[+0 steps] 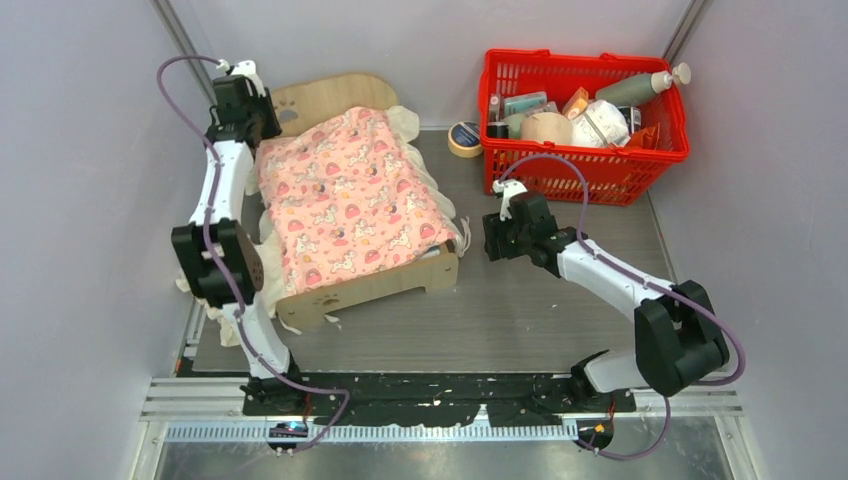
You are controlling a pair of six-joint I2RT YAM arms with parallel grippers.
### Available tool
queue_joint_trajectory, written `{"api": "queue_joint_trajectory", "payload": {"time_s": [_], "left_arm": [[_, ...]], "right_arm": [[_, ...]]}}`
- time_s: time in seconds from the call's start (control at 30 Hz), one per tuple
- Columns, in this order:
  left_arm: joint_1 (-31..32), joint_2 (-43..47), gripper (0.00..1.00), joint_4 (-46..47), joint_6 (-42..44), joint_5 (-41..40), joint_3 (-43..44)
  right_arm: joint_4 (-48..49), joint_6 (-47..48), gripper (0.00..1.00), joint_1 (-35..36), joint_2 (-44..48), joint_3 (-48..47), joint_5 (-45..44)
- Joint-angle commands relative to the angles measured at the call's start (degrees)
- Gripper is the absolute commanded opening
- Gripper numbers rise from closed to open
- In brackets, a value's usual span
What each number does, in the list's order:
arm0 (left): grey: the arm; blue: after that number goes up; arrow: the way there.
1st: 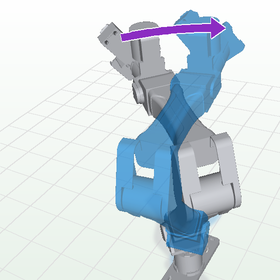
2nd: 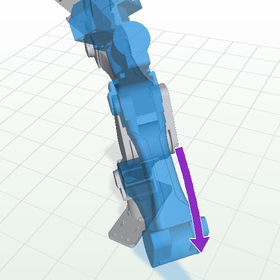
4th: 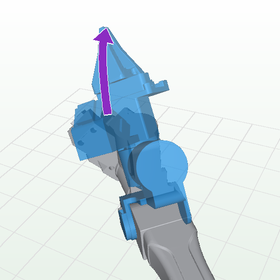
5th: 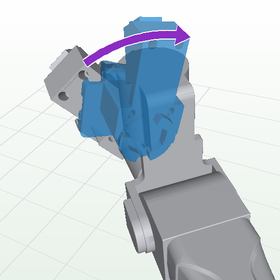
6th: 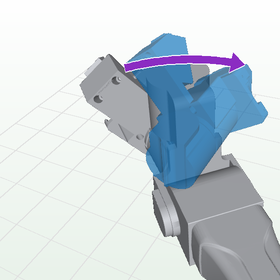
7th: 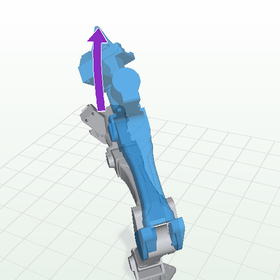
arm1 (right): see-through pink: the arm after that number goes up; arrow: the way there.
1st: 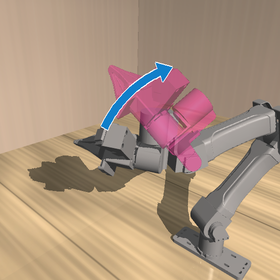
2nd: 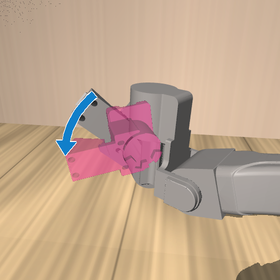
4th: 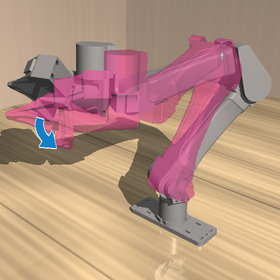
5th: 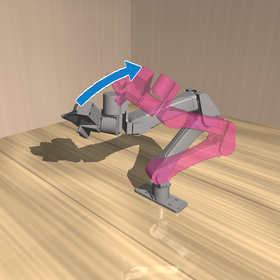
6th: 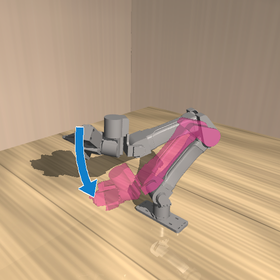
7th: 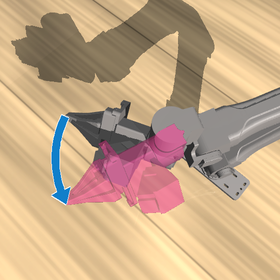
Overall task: Set up the pet bed
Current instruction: Adjust the bed frame at the center of the board.
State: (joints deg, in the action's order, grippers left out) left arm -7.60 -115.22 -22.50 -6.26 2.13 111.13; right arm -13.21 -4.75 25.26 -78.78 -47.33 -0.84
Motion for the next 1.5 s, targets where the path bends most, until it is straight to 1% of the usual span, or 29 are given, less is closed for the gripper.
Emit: {"api": "queue_joint_trajectory", "payload": {"time_s": [0.0, 0.03, 0.13, 0.23, 0.27, 0.33, 0.4, 0.47, 0.5, 0.53, 0.6, 0.67, 0.73, 0.8, 0.9, 1.0, 1.07, 1.1, 1.17, 1.23, 1.33, 1.47], "left_arm": [[3.5, 20.1, 0.33, 5.8, -3.9, 4.0, -14.8], [4.5, 24.6, 0.33, 5.2, -3.9, 3.5, -18.0], [8.6, 33.2, 0.34, 1.6, -3.8, 1.9, -25.9], [13.7, 41.0, 0.35, -2.8, -2.7, -1.6, -31.9], [15.4, 43.5, 0.35, -3.9, -3.0, -4.3, -33.7], [18.2, 48.2, 0.35, -4.7, -3.7, -5.9, -37.9], [21.4, 52.7, 0.35, -4.6, -6.0, -7.2, -42.5], [26.8, 56.0, 0.35, -4.4, -8.1, -7.9, -46.7], [29.3, 57.8, 0.35, -5.5, -8.3, -10.1, -48.7], [31.8, 59.3, 0.35, -6.6, -8.4, -12.4, -50.0], [35.3, 61.9, 0.35, -7.9, -8.7, -13.2, -52.7], [37.3, 64.0, 0.35, -9.1, -9.1, -12.8, -54.4], [39.3, 65.2, 0.35, -10.5, -8.6, -13.0, -56.0], [40.1, 65.6, 0.35, -11.2, -7.3, -12.8, -57.4], [40.6, 64.6, 0.35, -12.8, -5.5, -11.4, -57.5], [40.7, 64.3, 0.36, -14.0, -5.1, -13.0, -57.0], [40.8, 64.6, 0.37, -13.5, -4.8, -12.6, -57.1], [40.7, 64.5, 0.38, -13.2, -4.5, -12.4, -57.1], [40.8, 64.2, 0.39, -12.8, -3.5, -12.1, -57.3], [40.9, 63.2, 0.40, -11.9, -1.5, -9.7, -57.4], [41.5, 61.0, 0.42, -11.3, 1.6, -7.4, -57.1], [42.7, 57.1, 0.43, -13.3, 1.6, -10.6, -56.8]], "right_arm": [[9.3, -2.0, 0.62, 3.0, -2.4, -2.9, 5.6], [9.6, -2.1, 0.62, 4.7, -3.6, -3.3, 5.1], [10.4, -2.9, 0.62, 8.5, -5.6, -5.1, 4.8], [11.5, -4.5, 0.61, 14.4, -6.6, -5.3, 3.5], [11.6, -4.9, 0.62, 15.5, -6.8, -5.2, 3.2], [11.5, -6.5, 0.61, 19.3, -6.4, -4.6, 2.0], [12.1, -8.3, 0.61, 25.1, -5.5, -3.0, 1.1], [15.1, -10.7, 0.61, 29.3, -4.8, -0.8, 1.0], [16.6, -12.9, 0.61, 30.6, -4.8, -0.1, 1.0], [17.2, -14.3, 0.61, 33.4, -4.8, 0.0, 0.1], [18.1, -16.0, 0.62, 37.1, -5.0, -0.5, -1.9], [17.4, -17.1, 0.62, 39.2, -4.7, -1.5, -2.8], [14.3, -18.3, 0.63, 39.5, -2.9, -1.8, -5.1], [11.2, -17.7, 0.64, 39.2, 0.8, -1.1, -8.3], [9.5, -16.3, 0.65, 36.0, 6.9, 1.4, -9.8], [10.8, -14.8, 0.60, 32.4, 9.6, 4.2, -7.8], [13.9, -14.2, 0.59, 30.0, 10.6, 5.7, -4.0], [15.3, -14.2, 0.59, 28.7, 10.7, 6.1, 0.2], [19.5, -14.6, 0.61, 27.2, 9.7, 7.1, 6.9], [24.4, -15.3, 0.62, 26.5, 7.9, 8.3, 10.4], [27.8, -15.6, 0.63, 25.7, 3.7, 9.0, 13.6], [32.0, -14.8, 0.63, 25.6, -2.9, 7.2, 17.4]]}}
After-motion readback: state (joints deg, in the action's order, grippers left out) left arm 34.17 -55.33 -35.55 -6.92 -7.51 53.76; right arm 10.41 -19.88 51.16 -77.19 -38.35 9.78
